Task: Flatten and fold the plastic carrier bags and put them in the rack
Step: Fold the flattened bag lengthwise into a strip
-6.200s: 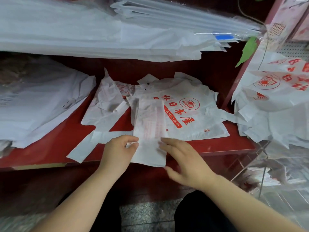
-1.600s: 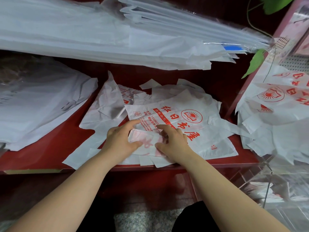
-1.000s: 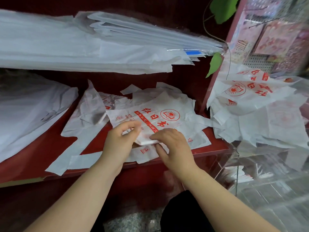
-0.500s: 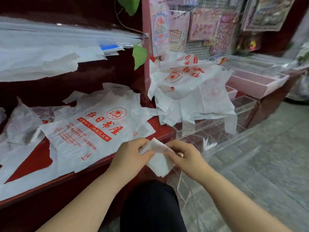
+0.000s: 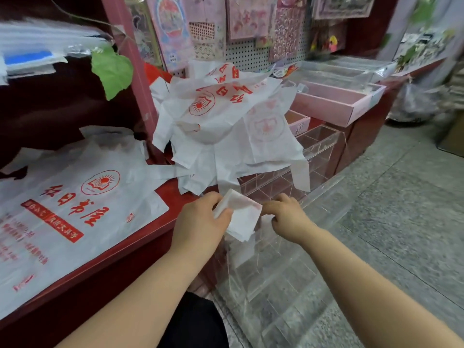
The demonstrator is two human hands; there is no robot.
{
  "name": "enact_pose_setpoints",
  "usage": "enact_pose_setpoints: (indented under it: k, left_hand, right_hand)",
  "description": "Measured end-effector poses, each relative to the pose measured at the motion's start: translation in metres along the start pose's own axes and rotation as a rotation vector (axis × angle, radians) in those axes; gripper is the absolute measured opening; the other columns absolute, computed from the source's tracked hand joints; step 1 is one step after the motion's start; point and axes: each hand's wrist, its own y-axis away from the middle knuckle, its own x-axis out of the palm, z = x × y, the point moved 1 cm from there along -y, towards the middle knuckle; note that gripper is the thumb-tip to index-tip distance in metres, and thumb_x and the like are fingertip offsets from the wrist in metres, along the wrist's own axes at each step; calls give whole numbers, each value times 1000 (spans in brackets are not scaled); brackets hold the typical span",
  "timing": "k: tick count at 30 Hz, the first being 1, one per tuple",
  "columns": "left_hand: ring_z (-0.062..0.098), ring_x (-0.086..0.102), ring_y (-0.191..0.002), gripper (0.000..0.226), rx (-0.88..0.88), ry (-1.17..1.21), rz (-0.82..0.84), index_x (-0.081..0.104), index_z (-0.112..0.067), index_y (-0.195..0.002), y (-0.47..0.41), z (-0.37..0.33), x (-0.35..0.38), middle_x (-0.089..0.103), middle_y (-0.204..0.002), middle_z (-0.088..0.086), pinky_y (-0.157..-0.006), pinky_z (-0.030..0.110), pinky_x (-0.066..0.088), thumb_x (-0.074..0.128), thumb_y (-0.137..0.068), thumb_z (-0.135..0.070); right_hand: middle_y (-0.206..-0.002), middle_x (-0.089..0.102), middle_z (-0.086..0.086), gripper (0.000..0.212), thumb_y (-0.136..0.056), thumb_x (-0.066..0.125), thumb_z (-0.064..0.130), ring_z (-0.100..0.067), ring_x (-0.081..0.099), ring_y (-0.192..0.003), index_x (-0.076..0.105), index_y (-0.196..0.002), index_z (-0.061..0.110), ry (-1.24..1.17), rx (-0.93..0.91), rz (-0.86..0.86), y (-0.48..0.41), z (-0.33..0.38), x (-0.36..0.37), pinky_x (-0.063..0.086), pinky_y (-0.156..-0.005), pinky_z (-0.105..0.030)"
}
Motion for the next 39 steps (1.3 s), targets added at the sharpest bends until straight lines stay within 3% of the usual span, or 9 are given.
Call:
enact_pose_setpoints:
  k: [6,10,14,16,21,25,30,35,39]
  left_hand:
    - [12,48,-59,10,-29,-23,6,62,-11,-92,-9,5,13,54,-67,-4,-49,18,32,55,-88,-17]
    - [17,49,-61,5,-40,-7,22,57,-14,-84,-17,2,24,51,-63,-5,-50,21,34,54,-88,-13]
    - [23,58,-77,13,-33,-9,50,61,-12,-97,-29,-9,46,63,-81,4,-69,32,46,53,-88,-12]
    - [26,59,-89,20,-18,-47,62,60,-11,-107,-32,-14,57,65,-94,7,-76,34,45,50,-90,-12]
    - [26,56,-96,24,32,-229,128,54,-14,-116,-41,-19,80,61,-105,5,-72,32,39,42,-95,-17]
    - [26,56,-101,27,-35,-191,161,52,-14,-120,-48,-15,90,61,-111,6,-74,32,40,46,-95,-20]
    - [26,54,-106,28,-86,-148,259,52,-15,-119,-49,-5,100,61,-115,5,-83,33,42,51,-92,-19]
    - [30,55,-100,23,26,-393,290,54,-10,-111,-50,-7,104,62,-108,10,-72,33,38,41,-96,-21]
    - [28,56,-100,21,60,-467,338,58,-12,-108,-62,-10,110,63,-107,8,-73,33,40,43,-95,-18]
  right_hand:
    - [-125,56,8,51,-80,41,6,-20,35,-109,51,-126,26,102,28,84,-11,-13,7,16,-77,-29]
    - [-117,58,7,39,-85,44,15,-17,33,-95,53,-122,24,94,81,41,-6,-25,7,13,-72,-27]
    - [-116,60,9,31,-87,49,17,-17,40,-109,58,-116,22,-30,121,-30,2,-37,9,15,-78,-24]
    - [-114,61,8,27,-88,51,17,-16,40,-110,61,-113,21,-79,128,-58,5,-40,12,15,-81,-22]
    - [-110,63,5,23,-86,54,11,-15,40,-114,65,-106,17,-190,138,-110,6,-45,20,18,-88,-20]
    - [-105,63,0,24,-81,57,6,-14,42,-108,67,-100,16,-334,181,-137,5,-49,25,26,-92,-22]
    - [-93,56,7,26,-79,55,-1,-12,44,-99,51,-91,21,-543,222,-198,5,-50,29,32,-76,-4]
    - [-85,53,21,33,-84,54,-2,-15,49,-103,48,-111,16,-598,224,-242,6,-52,30,34,-78,-14]
    - [-84,52,21,36,-85,51,-2,-16,48,-105,49,-119,10,-606,226,-241,5,-53,32,34,-81,-19]
